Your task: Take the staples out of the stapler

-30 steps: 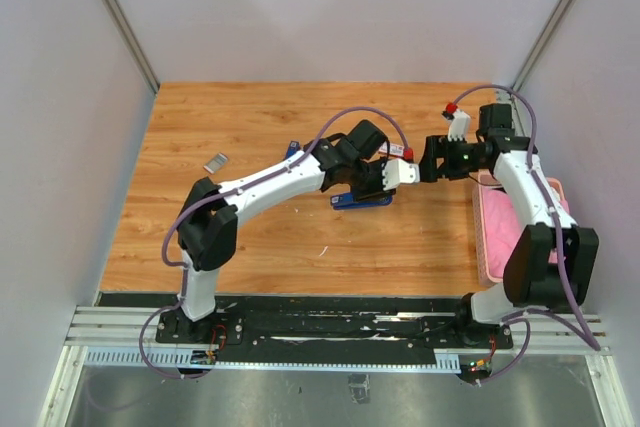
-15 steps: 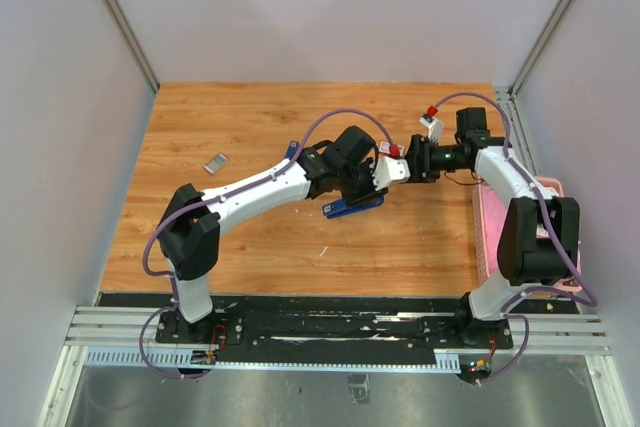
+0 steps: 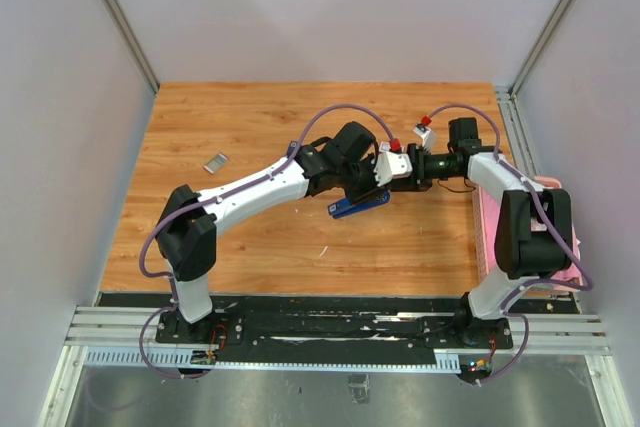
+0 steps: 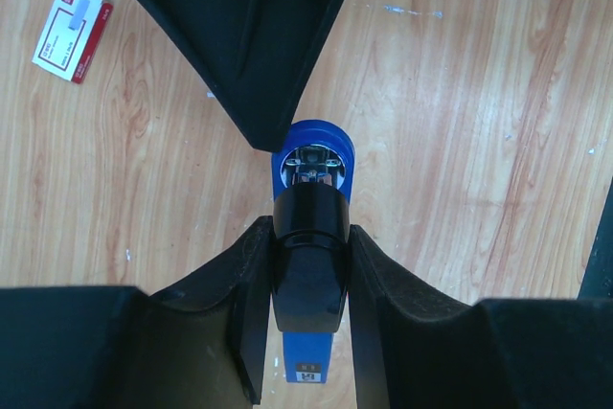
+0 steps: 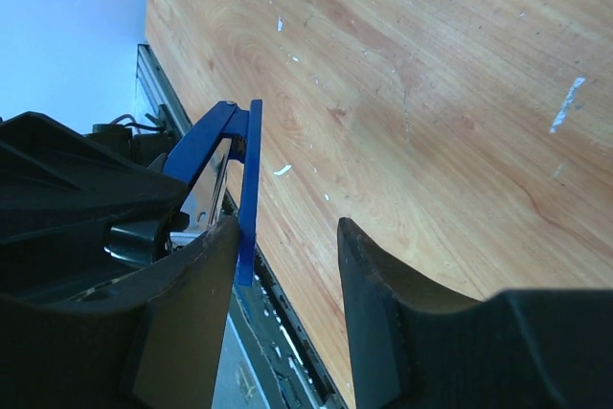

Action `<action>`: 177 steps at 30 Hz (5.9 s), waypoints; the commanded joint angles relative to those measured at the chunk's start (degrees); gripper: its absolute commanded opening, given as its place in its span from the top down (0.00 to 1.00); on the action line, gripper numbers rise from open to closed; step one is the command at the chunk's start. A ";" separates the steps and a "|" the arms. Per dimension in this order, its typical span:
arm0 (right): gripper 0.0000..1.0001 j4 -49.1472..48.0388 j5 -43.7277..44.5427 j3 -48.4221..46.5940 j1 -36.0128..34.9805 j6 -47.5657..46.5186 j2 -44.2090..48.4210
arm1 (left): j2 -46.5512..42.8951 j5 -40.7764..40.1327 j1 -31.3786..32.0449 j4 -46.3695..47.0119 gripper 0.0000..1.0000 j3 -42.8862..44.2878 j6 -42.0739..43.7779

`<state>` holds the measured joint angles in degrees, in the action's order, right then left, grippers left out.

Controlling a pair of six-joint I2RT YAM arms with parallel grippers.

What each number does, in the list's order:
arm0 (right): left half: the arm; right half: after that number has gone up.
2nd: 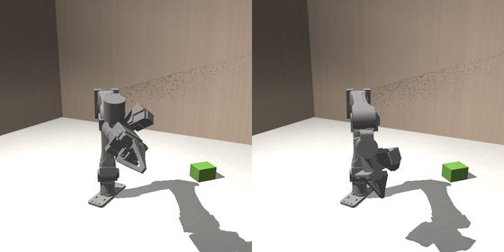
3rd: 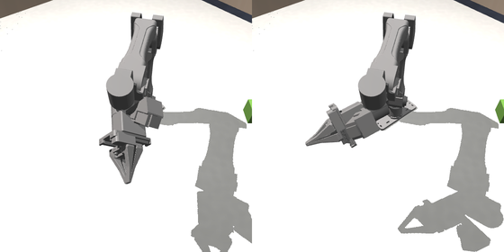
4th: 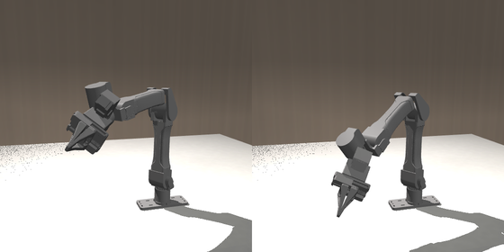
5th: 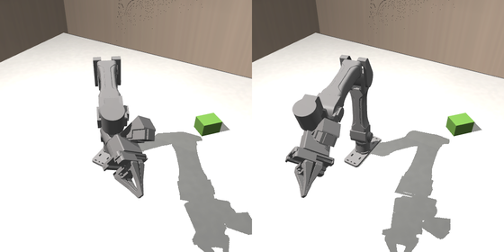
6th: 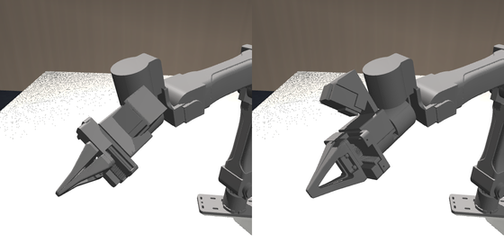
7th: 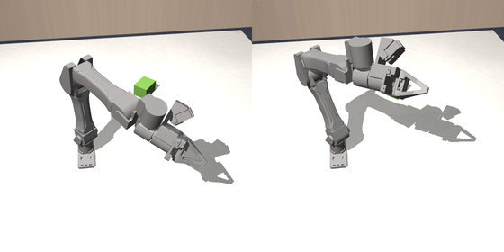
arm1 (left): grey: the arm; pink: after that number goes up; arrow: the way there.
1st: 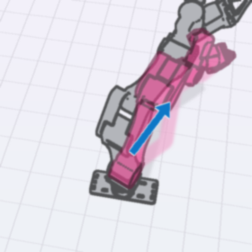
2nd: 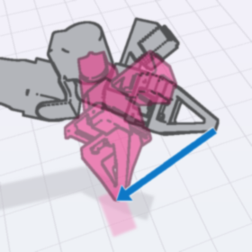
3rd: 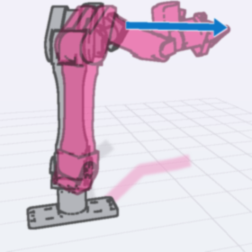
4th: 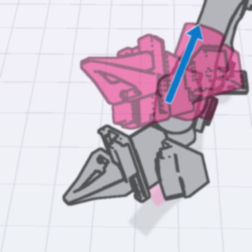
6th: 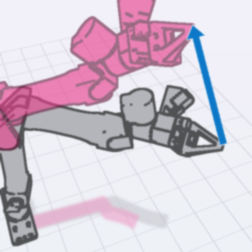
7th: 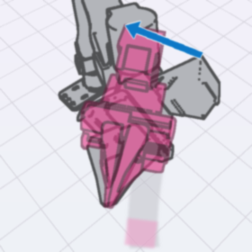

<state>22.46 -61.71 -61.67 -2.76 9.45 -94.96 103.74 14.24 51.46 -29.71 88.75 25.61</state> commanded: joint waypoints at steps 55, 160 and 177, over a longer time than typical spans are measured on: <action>1.00 1.58 -4.02 -0.55 -5.09 -1.24 -7.66 | -1.36 2.23 -0.53 4.96 1.00 0.74 -2.36; 0.52 6.99 -2.11 -3.16 -1.98 -3.56 -4.86 | 0.14 3.63 -2.16 11.00 1.00 -4.72 -5.20; 0.53 7.34 -3.75 -3.18 -3.01 -3.57 -9.03 | -0.11 2.29 -2.07 11.64 1.00 -4.93 -5.51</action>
<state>29.02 -64.03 -65.28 -4.62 5.98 -102.69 104.01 16.82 48.90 -21.12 82.59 19.68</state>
